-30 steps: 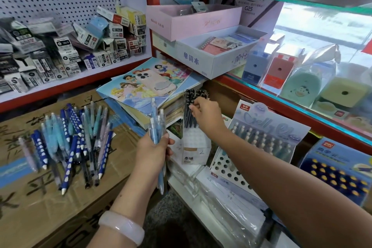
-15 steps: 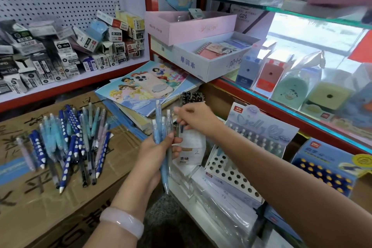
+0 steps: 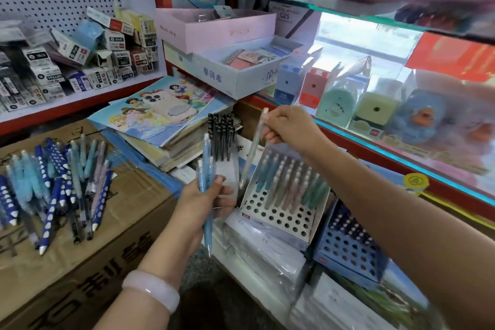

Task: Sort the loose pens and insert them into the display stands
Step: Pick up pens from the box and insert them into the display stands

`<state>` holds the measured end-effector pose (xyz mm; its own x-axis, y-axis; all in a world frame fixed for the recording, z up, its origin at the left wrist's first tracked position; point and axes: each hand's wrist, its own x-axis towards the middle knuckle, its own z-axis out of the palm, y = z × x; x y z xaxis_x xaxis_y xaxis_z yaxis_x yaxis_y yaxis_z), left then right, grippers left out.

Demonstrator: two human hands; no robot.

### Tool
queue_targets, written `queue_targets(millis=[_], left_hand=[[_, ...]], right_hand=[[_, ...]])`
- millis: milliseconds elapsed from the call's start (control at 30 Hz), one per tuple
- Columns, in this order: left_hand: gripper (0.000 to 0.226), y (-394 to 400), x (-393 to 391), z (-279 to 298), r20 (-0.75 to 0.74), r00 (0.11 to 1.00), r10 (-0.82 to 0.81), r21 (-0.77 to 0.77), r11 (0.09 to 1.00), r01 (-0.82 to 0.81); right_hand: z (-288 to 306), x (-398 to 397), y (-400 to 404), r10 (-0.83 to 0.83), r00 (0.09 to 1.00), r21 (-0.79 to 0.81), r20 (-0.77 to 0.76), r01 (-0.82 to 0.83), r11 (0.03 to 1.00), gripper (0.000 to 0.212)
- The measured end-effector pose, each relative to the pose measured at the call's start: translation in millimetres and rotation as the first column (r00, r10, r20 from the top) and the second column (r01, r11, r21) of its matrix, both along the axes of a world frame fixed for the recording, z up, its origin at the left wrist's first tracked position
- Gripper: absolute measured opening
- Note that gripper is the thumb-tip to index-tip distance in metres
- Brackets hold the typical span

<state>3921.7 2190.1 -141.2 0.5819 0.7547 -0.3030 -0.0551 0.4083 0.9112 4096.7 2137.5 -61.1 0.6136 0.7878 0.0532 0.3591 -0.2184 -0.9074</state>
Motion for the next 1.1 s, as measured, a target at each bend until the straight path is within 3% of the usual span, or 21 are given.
queue_targets(millis=[167, 467, 1100], left_hand=[[0.012, -2, 6, -8, -0.151, 0.989, -0.001, 0.113, 0.993, 0.018], [0.015, -10, 9, -8, -0.145, 0.989, -0.026, 0.116, 0.992, 0.043], [0.006, -16, 7, -3, -0.117, 0.987, -0.109, 0.13, 0.984, 0.124]], right_hand=[[-17, 22, -43, -0.12, 0.972, -0.043, 0.203, 0.131, 0.99, 0.008], [-97, 0, -72, -0.139, 0.87, -0.096, 0.472, 0.208, 0.973, 0.005], [-109, -7, -65, 0.06, 0.84, -0.371, 0.539, 0.173, 0.912, 0.019]])
